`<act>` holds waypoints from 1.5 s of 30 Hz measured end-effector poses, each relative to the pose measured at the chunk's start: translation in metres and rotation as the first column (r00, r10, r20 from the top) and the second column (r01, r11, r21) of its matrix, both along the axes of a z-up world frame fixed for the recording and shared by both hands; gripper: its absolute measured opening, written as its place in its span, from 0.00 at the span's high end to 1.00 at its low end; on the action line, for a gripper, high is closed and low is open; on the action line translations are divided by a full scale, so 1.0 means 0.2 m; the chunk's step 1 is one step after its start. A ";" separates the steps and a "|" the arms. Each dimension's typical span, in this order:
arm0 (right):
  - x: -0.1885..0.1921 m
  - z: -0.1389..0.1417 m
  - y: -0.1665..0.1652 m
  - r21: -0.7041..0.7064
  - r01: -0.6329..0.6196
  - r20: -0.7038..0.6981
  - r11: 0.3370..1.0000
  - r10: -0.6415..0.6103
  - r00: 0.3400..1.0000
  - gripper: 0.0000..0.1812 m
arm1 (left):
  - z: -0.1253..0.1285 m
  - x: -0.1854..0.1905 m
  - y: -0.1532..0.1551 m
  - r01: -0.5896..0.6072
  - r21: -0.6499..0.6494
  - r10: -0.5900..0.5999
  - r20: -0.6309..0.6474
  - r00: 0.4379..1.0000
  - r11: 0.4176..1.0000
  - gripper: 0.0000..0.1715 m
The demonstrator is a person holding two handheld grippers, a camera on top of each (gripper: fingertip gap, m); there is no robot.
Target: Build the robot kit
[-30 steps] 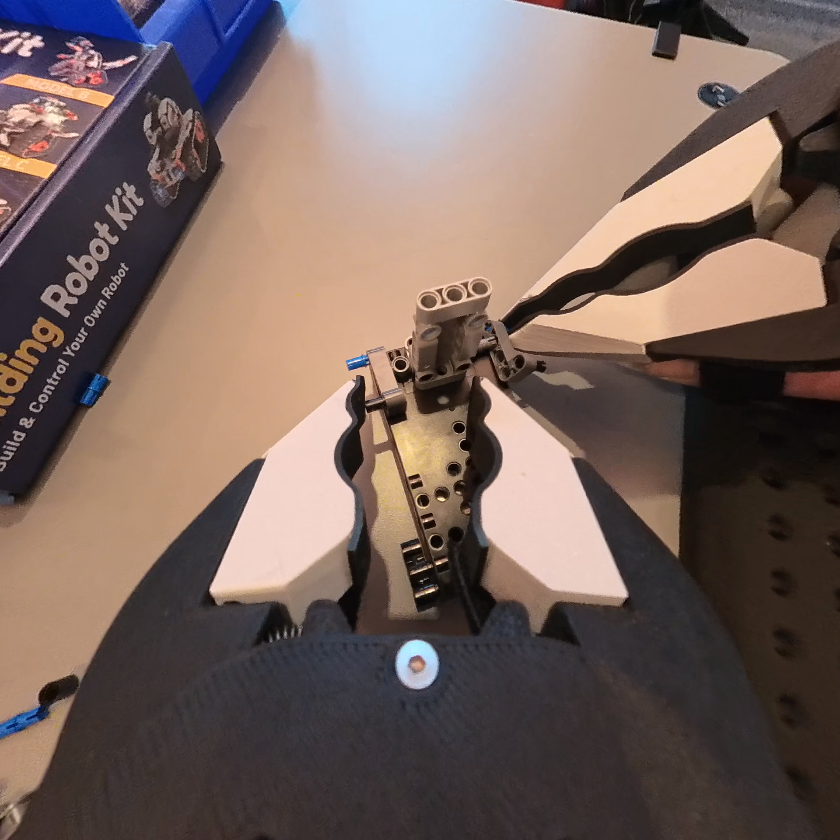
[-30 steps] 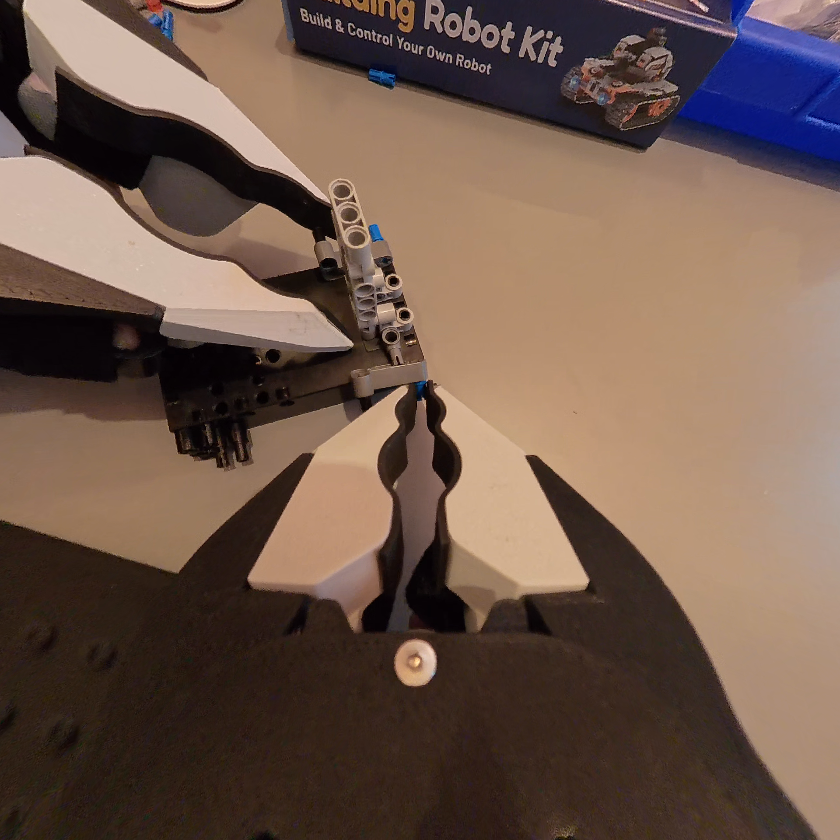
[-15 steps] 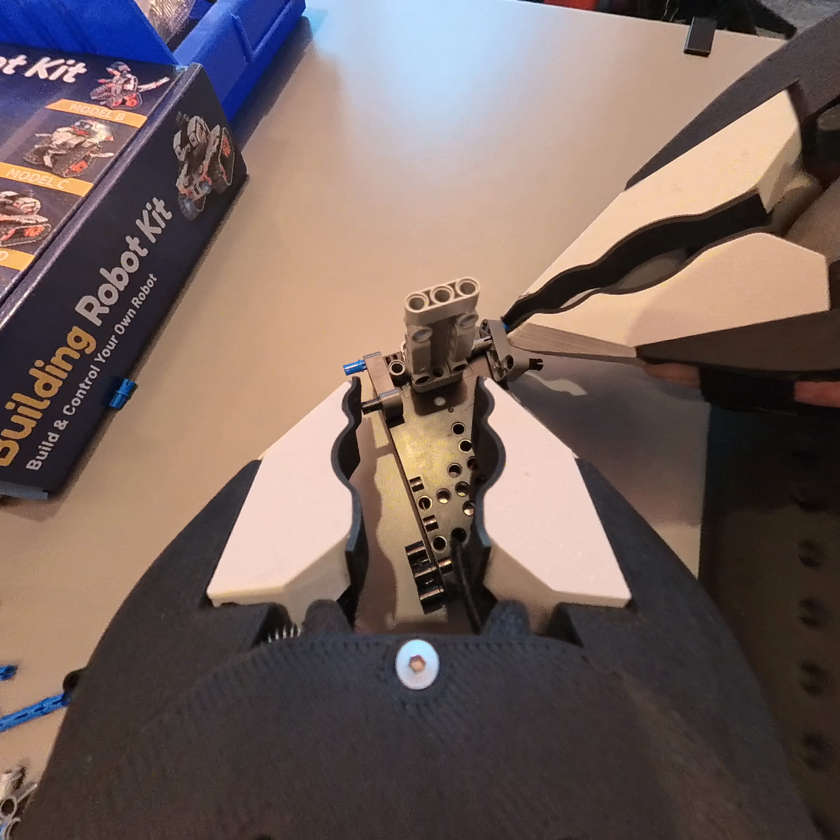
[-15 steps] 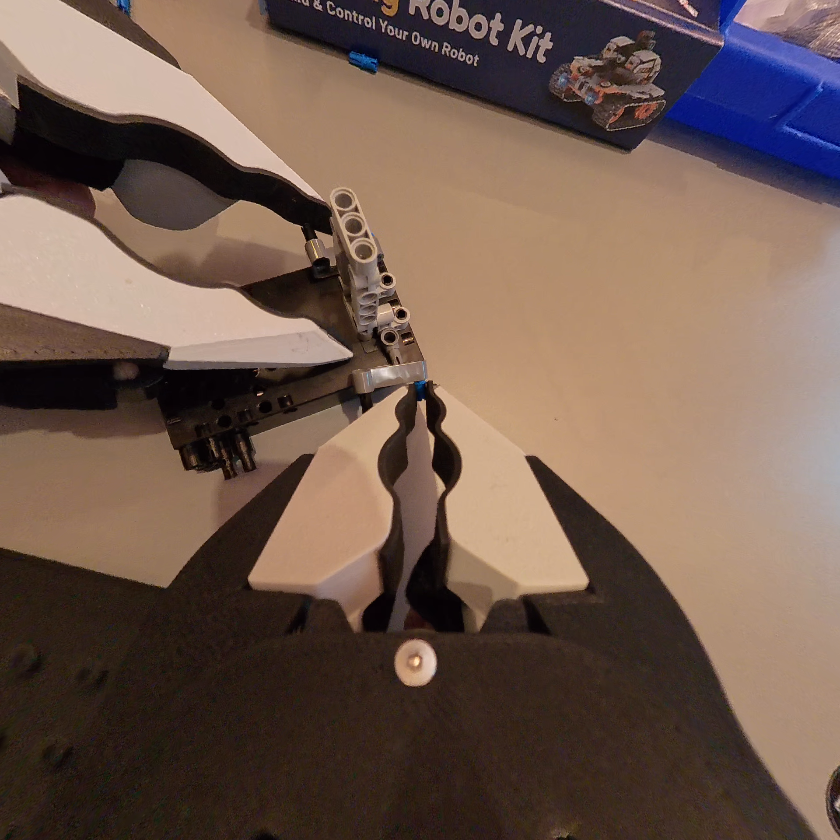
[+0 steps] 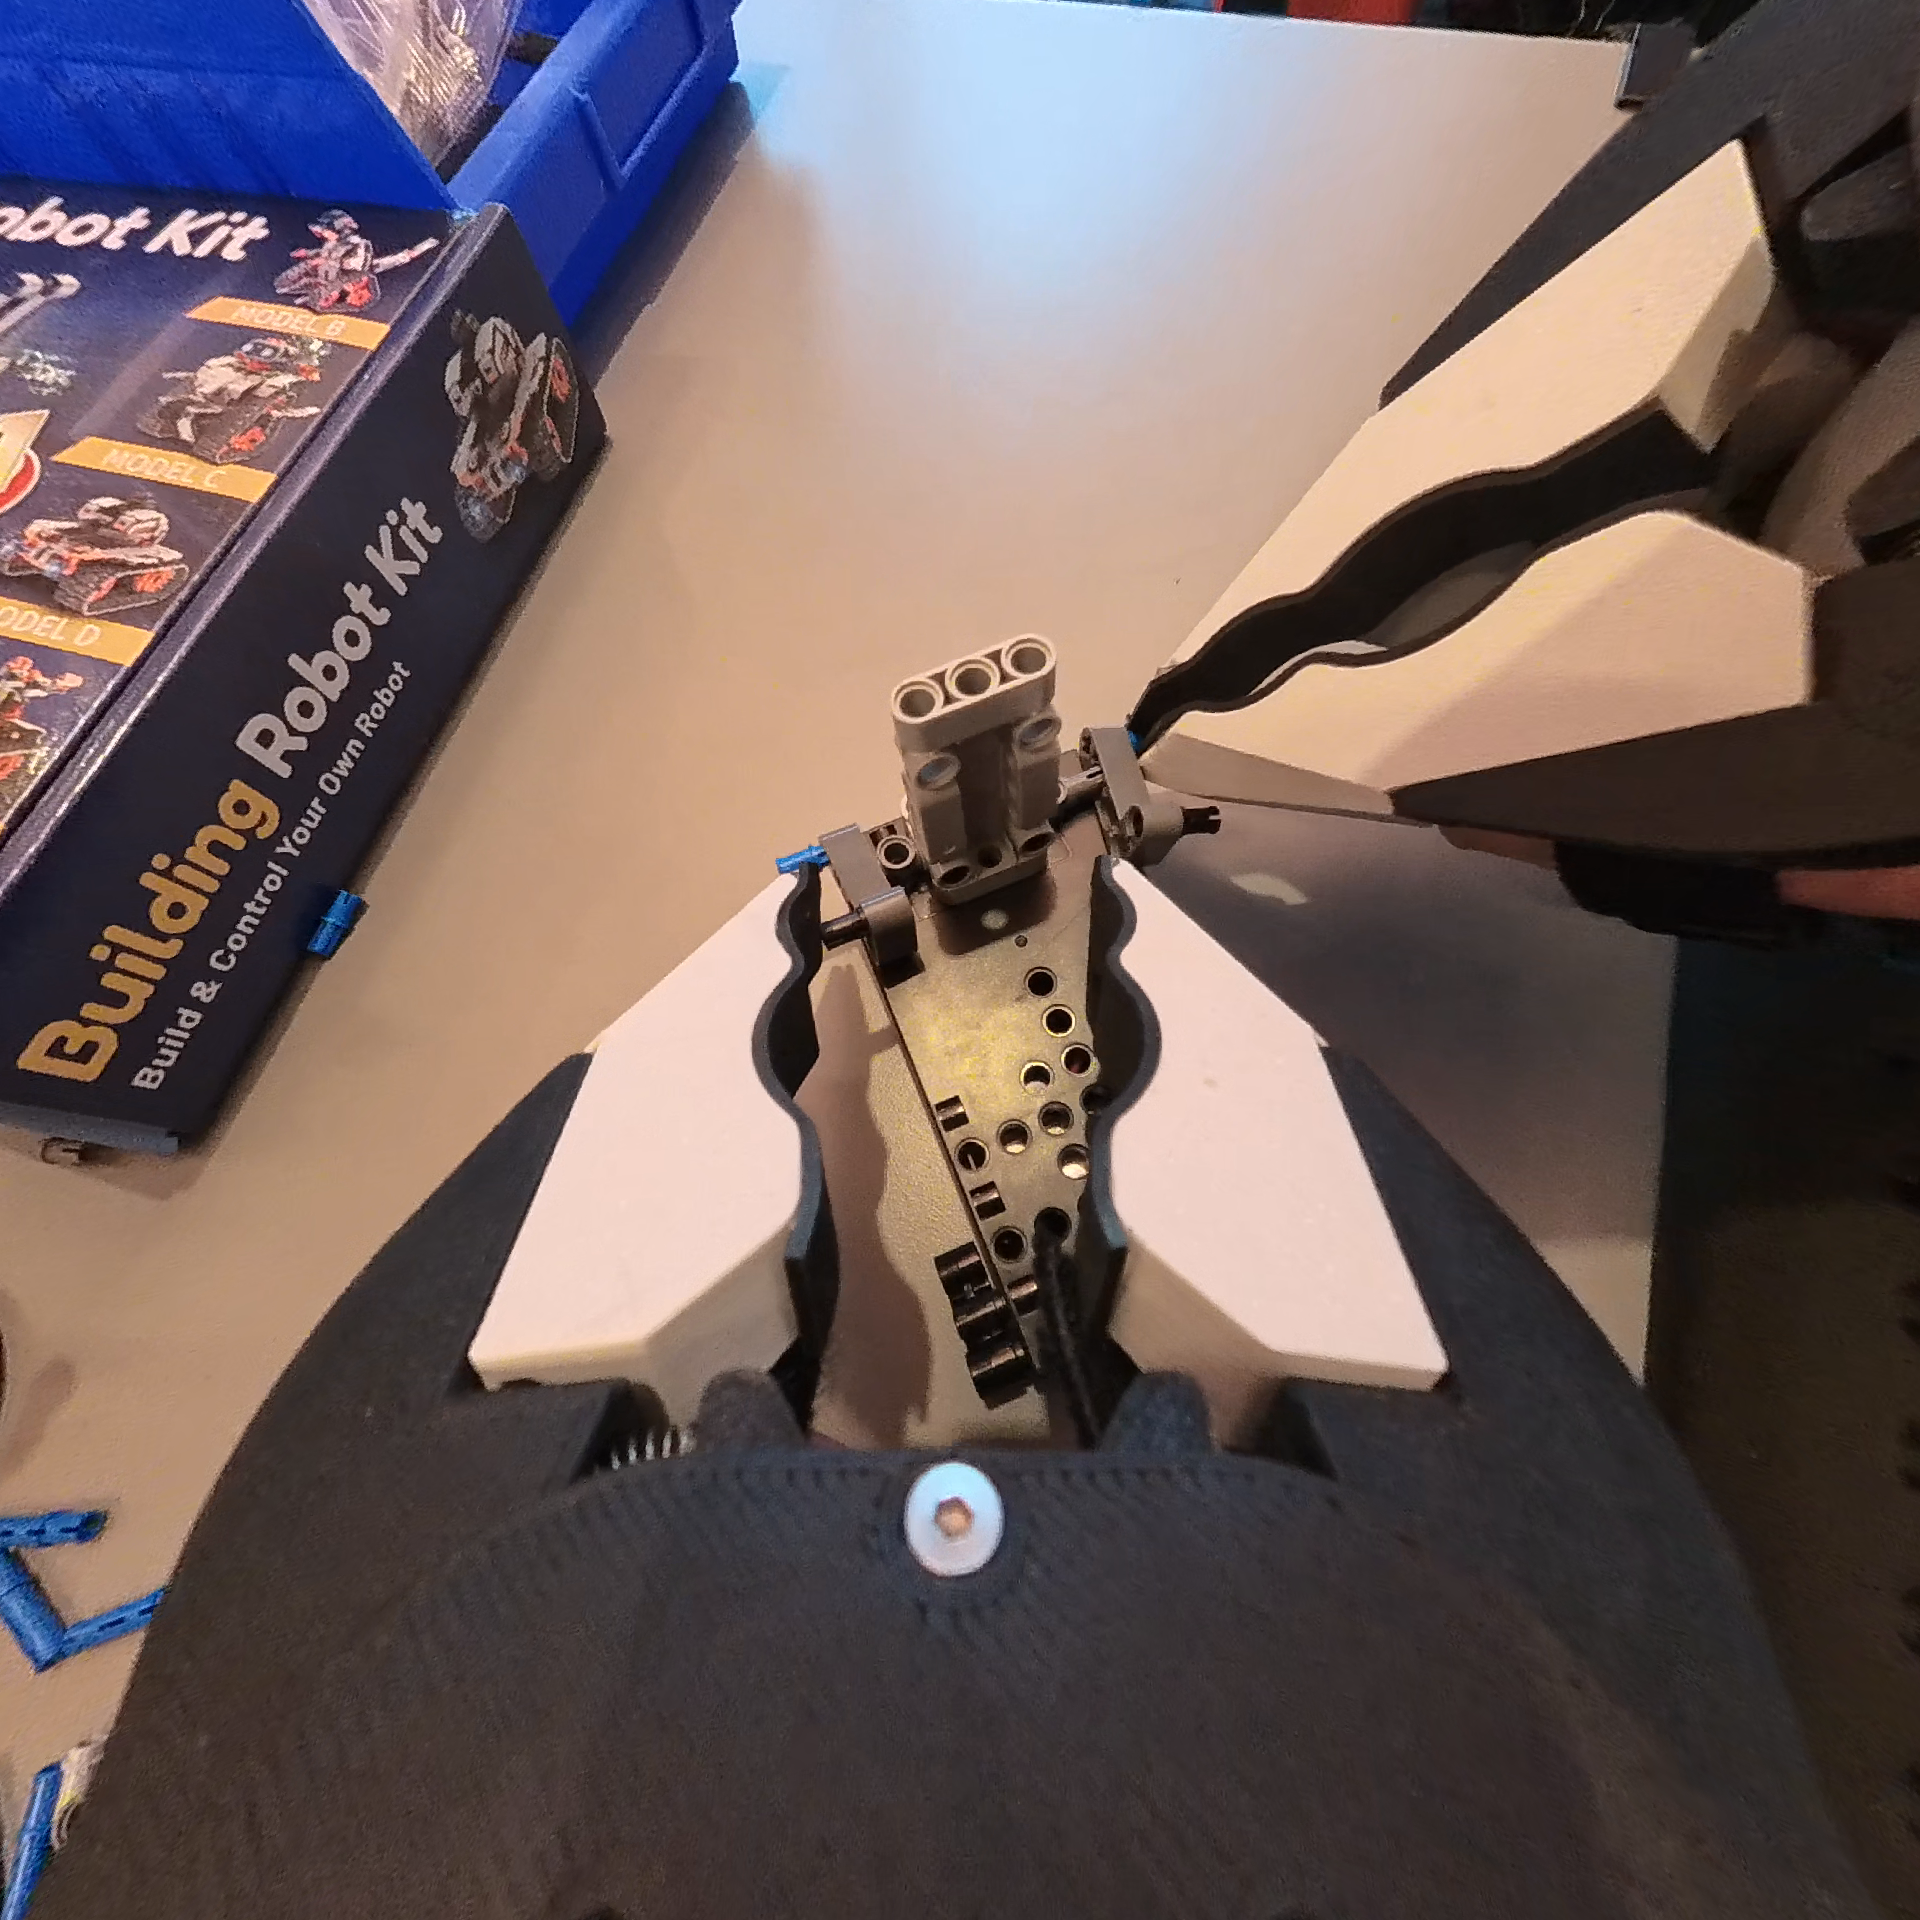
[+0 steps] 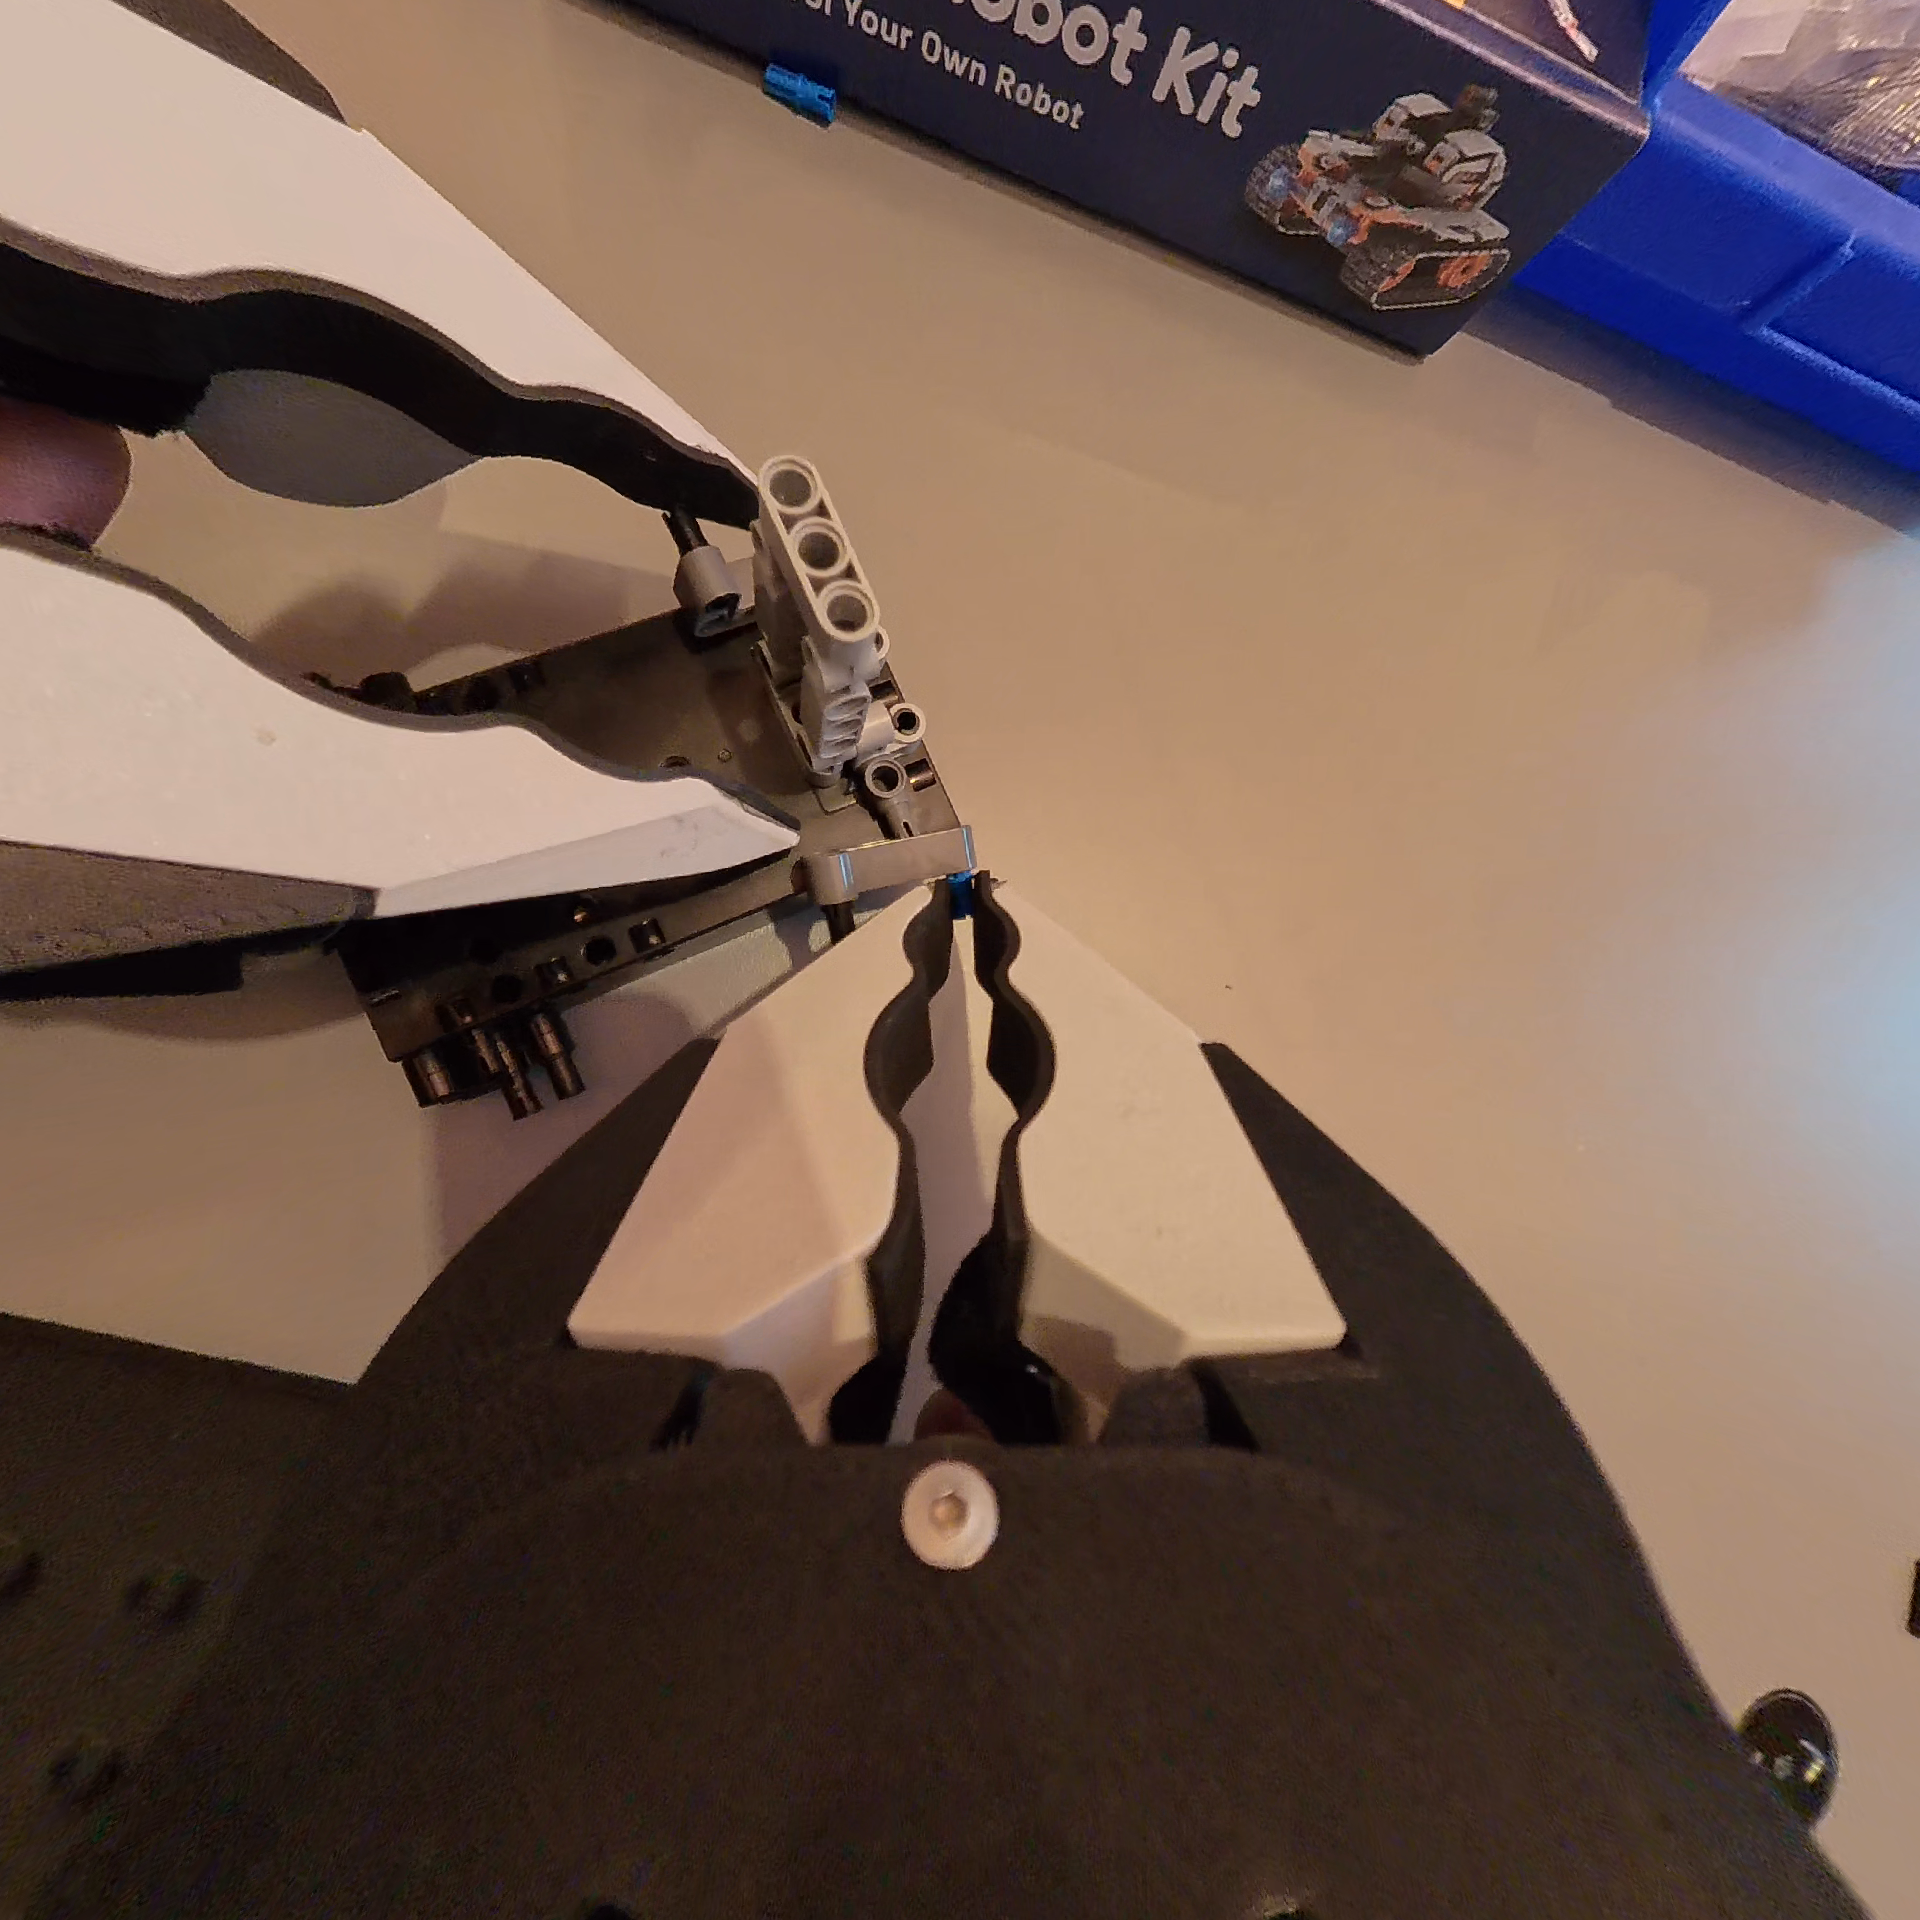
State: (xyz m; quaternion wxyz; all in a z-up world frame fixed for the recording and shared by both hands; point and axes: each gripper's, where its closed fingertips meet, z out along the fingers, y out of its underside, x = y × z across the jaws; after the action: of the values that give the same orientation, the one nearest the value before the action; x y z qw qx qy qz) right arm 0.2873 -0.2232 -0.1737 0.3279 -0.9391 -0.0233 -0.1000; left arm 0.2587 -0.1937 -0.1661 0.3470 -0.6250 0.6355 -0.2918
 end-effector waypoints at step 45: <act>-0.01 0.03 -0.04 0.093 -0.236 -0.150 0.967 0.248 0.957 0.99 | -0.02 -0.06 -0.04 0.127 -0.016 -0.128 -0.058 0.990 0.992 0.80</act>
State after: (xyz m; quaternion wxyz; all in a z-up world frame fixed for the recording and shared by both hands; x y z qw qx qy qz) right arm 0.2850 -0.2322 -0.1685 0.3732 -0.9213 -0.1077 0.0158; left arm 0.2463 -0.2015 -0.1702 0.3048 -0.5935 0.6825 -0.2985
